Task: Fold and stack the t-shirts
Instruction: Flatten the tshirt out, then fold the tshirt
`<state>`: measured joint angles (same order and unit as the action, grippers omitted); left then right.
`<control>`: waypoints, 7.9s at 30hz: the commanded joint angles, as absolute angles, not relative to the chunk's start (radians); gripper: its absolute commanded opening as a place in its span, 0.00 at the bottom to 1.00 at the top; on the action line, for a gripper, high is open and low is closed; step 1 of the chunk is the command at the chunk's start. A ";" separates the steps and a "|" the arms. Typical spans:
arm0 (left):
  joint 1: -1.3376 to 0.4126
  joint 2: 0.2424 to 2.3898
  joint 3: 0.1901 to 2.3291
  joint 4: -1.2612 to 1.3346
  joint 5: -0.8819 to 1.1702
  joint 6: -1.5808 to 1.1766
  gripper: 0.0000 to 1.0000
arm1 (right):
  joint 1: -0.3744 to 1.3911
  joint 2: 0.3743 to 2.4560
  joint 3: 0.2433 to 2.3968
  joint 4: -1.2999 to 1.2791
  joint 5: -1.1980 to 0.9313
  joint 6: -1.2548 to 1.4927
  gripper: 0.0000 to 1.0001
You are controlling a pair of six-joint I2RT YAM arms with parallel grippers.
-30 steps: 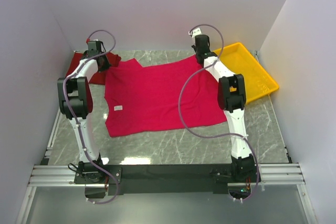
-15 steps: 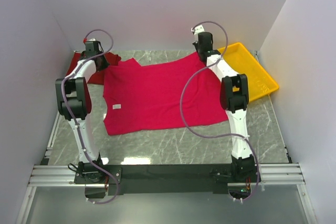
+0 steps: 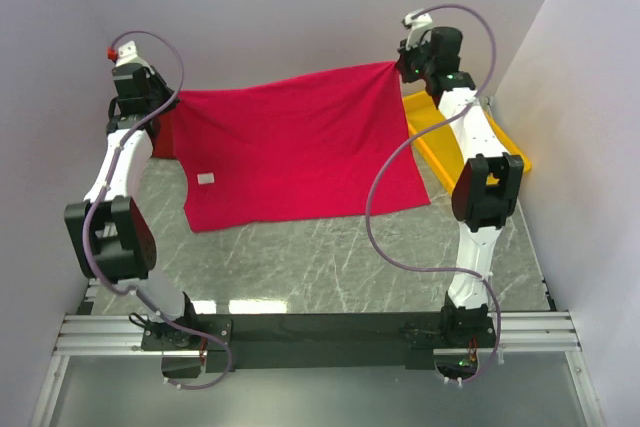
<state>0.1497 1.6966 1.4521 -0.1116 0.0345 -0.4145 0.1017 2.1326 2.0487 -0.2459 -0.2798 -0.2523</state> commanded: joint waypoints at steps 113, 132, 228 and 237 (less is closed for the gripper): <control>0.163 1.733 1.094 0.224 0.172 -0.339 0.01 | 0.049 1.987 1.583 -0.152 -0.411 -0.407 0.00; 0.198 1.690 1.032 0.207 0.161 -0.262 0.00 | 0.009 1.904 1.451 -0.166 -0.479 -0.529 0.00; 0.219 1.523 0.936 0.017 0.081 -0.190 0.66 | 0.025 1.786 1.267 -0.132 -0.316 -0.689 0.60; 0.225 1.430 0.965 0.003 0.127 -0.204 0.72 | 0.025 1.747 1.307 -0.186 -0.399 -0.646 0.61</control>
<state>0.2195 1.4544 0.9279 -0.0055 0.1036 -0.1974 0.0261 1.7924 1.2678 -0.1585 -0.3504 -0.6777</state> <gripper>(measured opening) 0.721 0.606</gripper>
